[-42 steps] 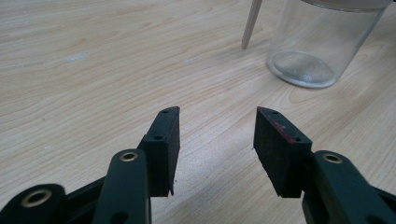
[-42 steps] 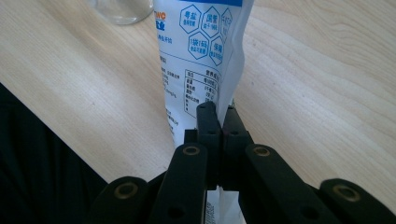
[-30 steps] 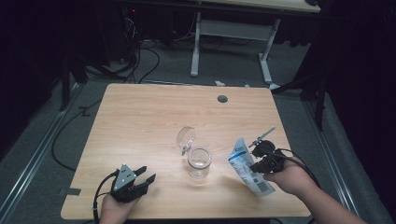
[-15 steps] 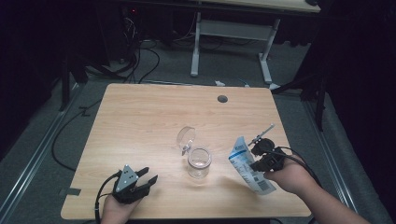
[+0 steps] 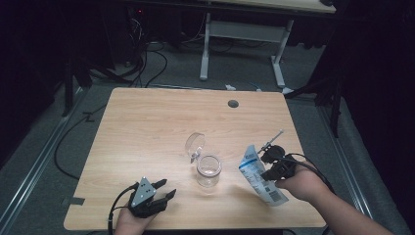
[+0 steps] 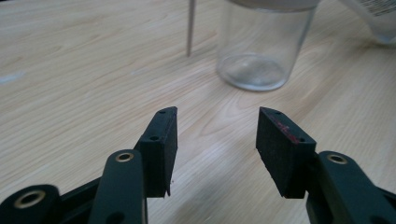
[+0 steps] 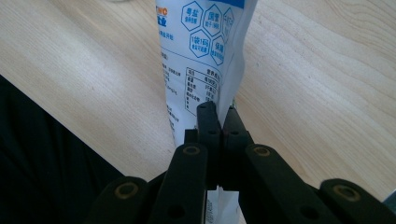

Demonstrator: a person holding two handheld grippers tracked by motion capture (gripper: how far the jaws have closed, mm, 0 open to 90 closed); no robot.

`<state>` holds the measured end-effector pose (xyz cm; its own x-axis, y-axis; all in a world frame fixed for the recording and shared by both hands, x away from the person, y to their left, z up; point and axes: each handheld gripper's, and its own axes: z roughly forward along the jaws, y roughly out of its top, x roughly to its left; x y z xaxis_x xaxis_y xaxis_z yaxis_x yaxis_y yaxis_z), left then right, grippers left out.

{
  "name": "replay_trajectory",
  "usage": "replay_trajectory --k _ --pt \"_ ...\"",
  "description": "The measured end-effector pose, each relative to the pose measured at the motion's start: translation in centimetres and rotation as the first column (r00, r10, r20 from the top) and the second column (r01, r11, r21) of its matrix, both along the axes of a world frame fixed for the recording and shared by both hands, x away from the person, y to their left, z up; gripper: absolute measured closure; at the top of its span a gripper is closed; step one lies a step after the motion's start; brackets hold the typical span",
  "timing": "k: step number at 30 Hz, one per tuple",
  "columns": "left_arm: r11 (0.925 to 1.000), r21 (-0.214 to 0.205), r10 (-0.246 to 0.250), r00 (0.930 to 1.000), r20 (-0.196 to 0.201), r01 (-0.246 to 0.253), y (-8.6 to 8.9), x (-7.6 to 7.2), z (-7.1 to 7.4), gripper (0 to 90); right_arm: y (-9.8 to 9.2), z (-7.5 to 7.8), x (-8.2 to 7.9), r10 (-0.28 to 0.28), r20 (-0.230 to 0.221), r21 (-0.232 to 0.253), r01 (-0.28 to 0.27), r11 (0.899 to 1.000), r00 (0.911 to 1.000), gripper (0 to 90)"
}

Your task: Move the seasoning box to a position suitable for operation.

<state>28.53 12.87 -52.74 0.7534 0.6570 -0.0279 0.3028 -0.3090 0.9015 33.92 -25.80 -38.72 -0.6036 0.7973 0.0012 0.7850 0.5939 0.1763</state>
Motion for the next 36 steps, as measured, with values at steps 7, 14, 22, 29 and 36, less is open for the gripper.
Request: replay_trajectory --k 7,14,22,29,36 --pt "0.9991 -0.007 -0.042 0.9991 0.004 0.042 -2.2 -0.1 0.4 47.6 0.7 0.6 0.2 0.017 -0.003 -0.007 -0.017 1.000 0.9999 89.8" --pt "0.9951 -0.038 -0.092 0.9954 -0.025 0.091 -4.1 -0.2 0.7 47.3 1.4 1.5 0.2 0.036 -0.011 0.003 -0.036 0.999 0.9993 89.8" --pt "0.9894 -0.008 -0.144 0.9893 0.022 0.145 -6.9 -0.4 0.8 46.7 2.1 2.3 0.1 0.046 -0.011 0.010 -0.045 0.999 0.9989 89.8" --pt "0.9843 -0.018 -0.175 0.9838 0.042 0.175 -9.1 -0.8 1.2 45.7 2.7 2.9 0.0 0.047 -0.002 0.006 -0.047 0.999 0.9989 89.8" --pt "0.9773 -0.041 -0.206 0.9777 0.041 0.208 -10.7 -0.9 1.4 42.9 3.6 3.9 -0.1 0.051 0.008 0.004 -0.051 0.999 0.9987 89.8"
